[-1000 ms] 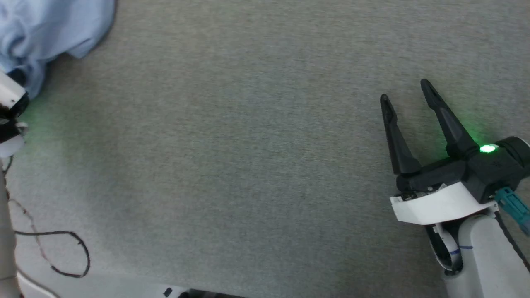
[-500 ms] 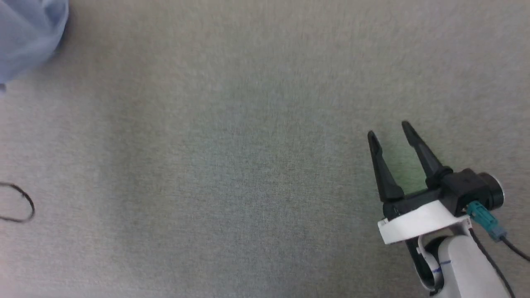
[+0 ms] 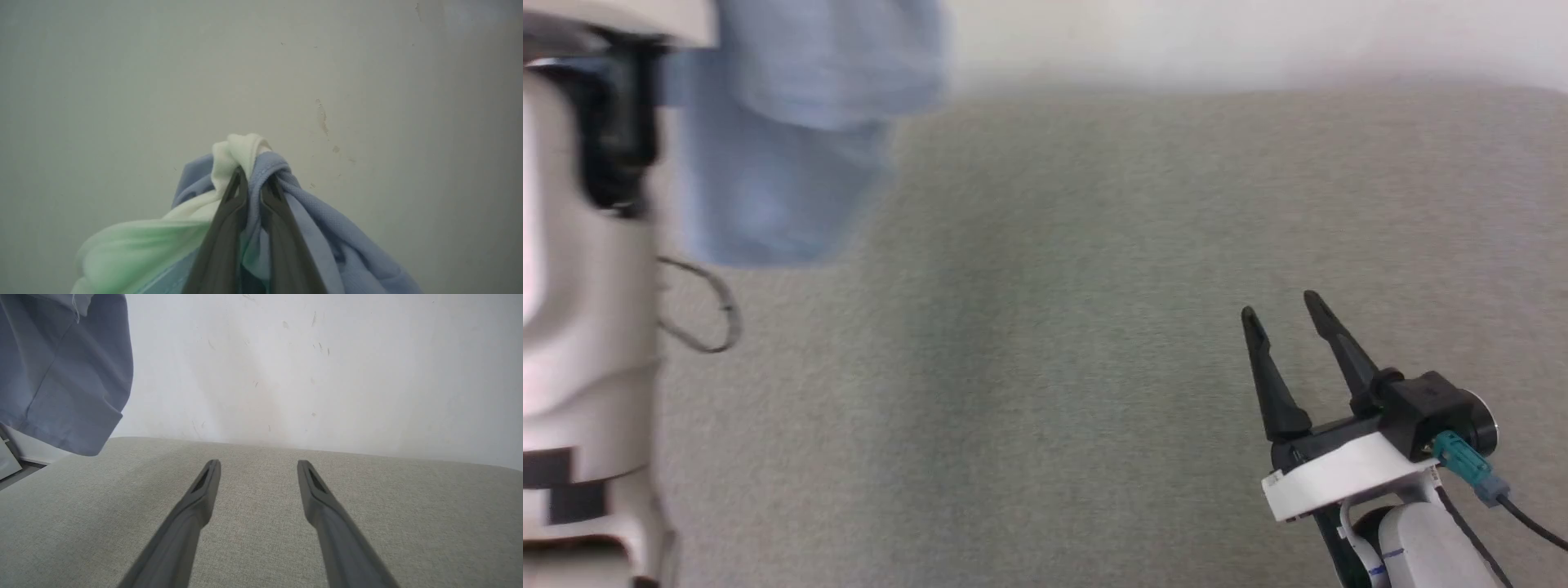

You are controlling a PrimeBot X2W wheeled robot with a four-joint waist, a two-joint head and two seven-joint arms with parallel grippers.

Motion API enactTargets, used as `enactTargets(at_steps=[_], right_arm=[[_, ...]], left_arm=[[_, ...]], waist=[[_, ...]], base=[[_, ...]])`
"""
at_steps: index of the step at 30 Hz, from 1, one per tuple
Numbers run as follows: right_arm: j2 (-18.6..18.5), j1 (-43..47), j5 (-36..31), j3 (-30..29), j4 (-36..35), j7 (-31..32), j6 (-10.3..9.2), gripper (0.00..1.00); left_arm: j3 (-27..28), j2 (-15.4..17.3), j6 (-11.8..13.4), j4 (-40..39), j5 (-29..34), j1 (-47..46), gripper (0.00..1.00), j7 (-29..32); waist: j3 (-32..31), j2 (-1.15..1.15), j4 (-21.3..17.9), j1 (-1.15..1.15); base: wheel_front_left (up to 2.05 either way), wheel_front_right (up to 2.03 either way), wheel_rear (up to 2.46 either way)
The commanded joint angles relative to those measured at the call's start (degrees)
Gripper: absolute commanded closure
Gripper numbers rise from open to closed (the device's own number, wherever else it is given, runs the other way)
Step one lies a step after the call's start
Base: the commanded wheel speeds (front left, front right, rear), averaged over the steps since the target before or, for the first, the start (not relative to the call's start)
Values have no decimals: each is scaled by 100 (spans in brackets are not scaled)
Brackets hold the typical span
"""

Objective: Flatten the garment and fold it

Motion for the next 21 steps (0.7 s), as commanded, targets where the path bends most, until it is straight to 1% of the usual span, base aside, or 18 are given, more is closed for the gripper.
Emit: enactTargets(at_steps=[1,6,11,15,19,21], right_arm=[[15,48,39,10,-5,-9,-4,0],[15,103,71,64,-40,33,-4,0],[15,165,91,59,-58,46,-4,0],[16,185,101,63,-84,63,-4,0],[16,169,108,83,-101,71,-4,0],[16,155,121,77,-111,75,-4,0]], left_arm=[[-77,-118,-47,-14,-37,-87,100,10],[-546,-755,-125,152,-227,60,100,169],[-1202,-1251,-202,641,-334,748,100,688],[-1713,-1414,-195,1230,-344,1410,100,1314],[-2196,-1484,-243,1944,-407,1977,100,2250],[-2363,-1496,-270,2207,-423,2176,100,2576]], waist=[[-426,0,-478,2],[-470,0,-709,2],[-470,0,-867,2],[-417,0,-951,2],[-337,0,-1005,2],[-298,0,-1005,2]], base=[[0,0,0],[0,0,0],[0,0,0],[0,0,0],[0,0,0],[0,0,0]])
